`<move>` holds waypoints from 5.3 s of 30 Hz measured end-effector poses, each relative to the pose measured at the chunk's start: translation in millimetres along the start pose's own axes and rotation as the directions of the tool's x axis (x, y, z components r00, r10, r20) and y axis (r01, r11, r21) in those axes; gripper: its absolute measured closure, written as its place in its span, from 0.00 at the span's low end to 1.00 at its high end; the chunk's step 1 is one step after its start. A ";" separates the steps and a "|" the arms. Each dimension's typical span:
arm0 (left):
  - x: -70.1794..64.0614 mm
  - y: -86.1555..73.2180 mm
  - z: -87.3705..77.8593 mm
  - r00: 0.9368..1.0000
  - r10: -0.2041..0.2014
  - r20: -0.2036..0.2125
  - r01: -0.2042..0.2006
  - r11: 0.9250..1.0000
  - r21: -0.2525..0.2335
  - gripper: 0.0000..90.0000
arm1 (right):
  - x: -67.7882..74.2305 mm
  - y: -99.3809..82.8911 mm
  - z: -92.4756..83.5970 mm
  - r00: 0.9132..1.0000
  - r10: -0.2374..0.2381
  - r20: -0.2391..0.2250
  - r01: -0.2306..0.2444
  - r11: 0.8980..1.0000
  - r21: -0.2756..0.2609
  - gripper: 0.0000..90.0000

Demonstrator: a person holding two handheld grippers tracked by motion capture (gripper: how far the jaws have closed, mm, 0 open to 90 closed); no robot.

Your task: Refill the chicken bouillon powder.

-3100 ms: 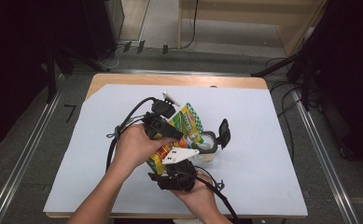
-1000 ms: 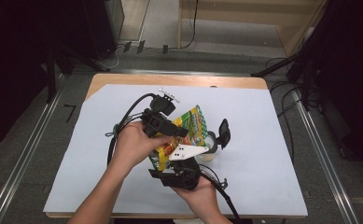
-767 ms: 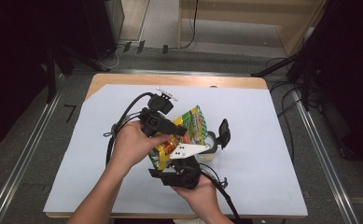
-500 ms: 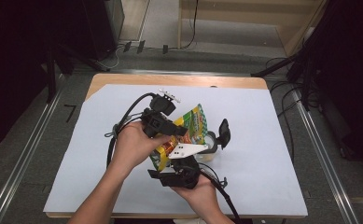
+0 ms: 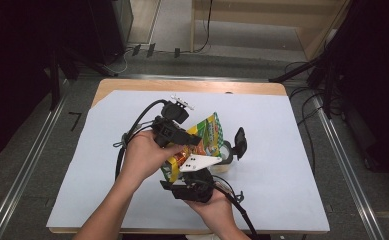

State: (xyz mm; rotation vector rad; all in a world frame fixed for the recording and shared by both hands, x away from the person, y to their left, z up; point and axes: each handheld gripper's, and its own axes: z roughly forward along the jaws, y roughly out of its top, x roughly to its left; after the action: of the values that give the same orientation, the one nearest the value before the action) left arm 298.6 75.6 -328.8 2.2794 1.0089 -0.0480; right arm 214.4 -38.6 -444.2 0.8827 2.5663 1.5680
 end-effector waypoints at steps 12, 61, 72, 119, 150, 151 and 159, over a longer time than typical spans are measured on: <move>4.7 -0.1 0.4 1.000 -0.027 0.016 0.027 1.000 0.001 0.89 | 0.4 0.3 0.0 1.000 0.000 0.002 0.000 1.000 0.002 0.69; 6.0 0.7 -6.9 0.998 -0.059 0.034 0.060 0.998 -0.037 0.87 | 1.3 5.3 -0.1 0.999 0.020 -0.029 -0.021 0.999 -0.035 0.70; 1.9 0.9 -8.1 0.999 -0.032 0.033 0.034 0.997 -0.069 0.84 | 0.4 8.5 -1.3 0.997 0.043 -0.068 -0.047 0.998 -0.052 0.71; 1.8 1.7 -3.7 0.999 -0.036 0.008 0.037 0.998 -0.057 0.87 | -3.4 6.2 1.5 0.995 0.069 -0.069 -0.072 0.996 -0.045 0.72; 4.9 1.7 -3.3 0.998 -0.051 0.021 0.052 0.997 -0.058 0.87 | -2.6 6.5 1.0 0.996 0.060 -0.064 -0.063 0.997 -0.042 0.72; 5.6 1.6 -3.4 0.998 -0.052 0.023 0.053 0.997 -0.057 0.87 | -2.6 6.7 0.9 0.996 0.059 -0.063 -0.062 0.997 -0.041 0.72; 13.1 0.8 -3.2 0.991 -0.117 0.071 0.121 0.992 -0.045 0.89 | -1.7 6.8 1.4 0.997 0.051 -0.060 -0.053 0.998 -0.037 0.72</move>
State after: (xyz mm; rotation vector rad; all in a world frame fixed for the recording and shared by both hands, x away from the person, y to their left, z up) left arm 307.6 85.5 -329.4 2.1564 1.0973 -0.1483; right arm 219.3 -35.9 -439.8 0.9209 2.5627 1.6762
